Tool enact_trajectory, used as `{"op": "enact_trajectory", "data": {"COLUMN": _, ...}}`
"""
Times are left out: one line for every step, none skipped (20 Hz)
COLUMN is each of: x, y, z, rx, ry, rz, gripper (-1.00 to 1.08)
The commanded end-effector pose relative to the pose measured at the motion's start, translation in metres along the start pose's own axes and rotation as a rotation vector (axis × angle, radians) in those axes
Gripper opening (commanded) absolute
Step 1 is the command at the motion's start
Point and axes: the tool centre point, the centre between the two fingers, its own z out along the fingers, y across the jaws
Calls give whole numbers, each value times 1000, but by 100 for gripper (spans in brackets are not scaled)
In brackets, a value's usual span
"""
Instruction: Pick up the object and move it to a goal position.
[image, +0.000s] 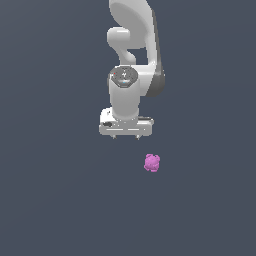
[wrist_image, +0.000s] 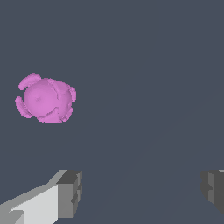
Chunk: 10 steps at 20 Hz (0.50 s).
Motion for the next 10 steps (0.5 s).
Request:
{"op": "enact_trajectory", "data": {"x": 0, "y": 0, "z": 0, "rx": 0, "ry": 0, "rz": 0, "gripper": 100}}
{"op": "enact_trajectory", "data": {"x": 0, "y": 0, "z": 0, "rx": -1, "ry": 0, "rz": -1, "gripper": 100}}
{"op": "enact_trajectory", "data": {"x": 0, "y": -1, "z": 1, "rx": -2, "ry": -1, "rz": -3, "gripper": 100}}
{"op": "enact_trajectory", "data": {"x": -1, "y": -2, "z": 3, "rx": -5, "ry": -3, "rz": -6, "gripper": 100}}
{"op": "enact_trajectory", "data": {"x": -1, "y": -4, "z": 5, "rx": -8, "ry": -5, "rz": -11, "gripper": 100}}
{"op": "enact_trajectory", "data": {"x": -2, "y": -6, "z": 7, "rx": -13, "ry": -7, "rz": -18, "gripper": 100}}
{"op": "enact_trajectory", "data": {"x": -3, "y": -8, "z": 10, "rx": -18, "ry": -10, "rz": -25, "gripper": 100}}
{"op": "enact_trajectory", "data": {"x": -4, "y": -10, "z": 12, "rx": -21, "ry": -12, "rz": -30, "gripper": 100}}
{"op": "enact_trajectory", "data": {"x": -4, "y": -11, "z": 13, "rx": -24, "ry": -14, "rz": -34, "gripper": 100}}
{"op": "enact_trajectory", "data": {"x": -4, "y": -12, "z": 14, "rx": -25, "ry": -15, "rz": -36, "gripper": 100}}
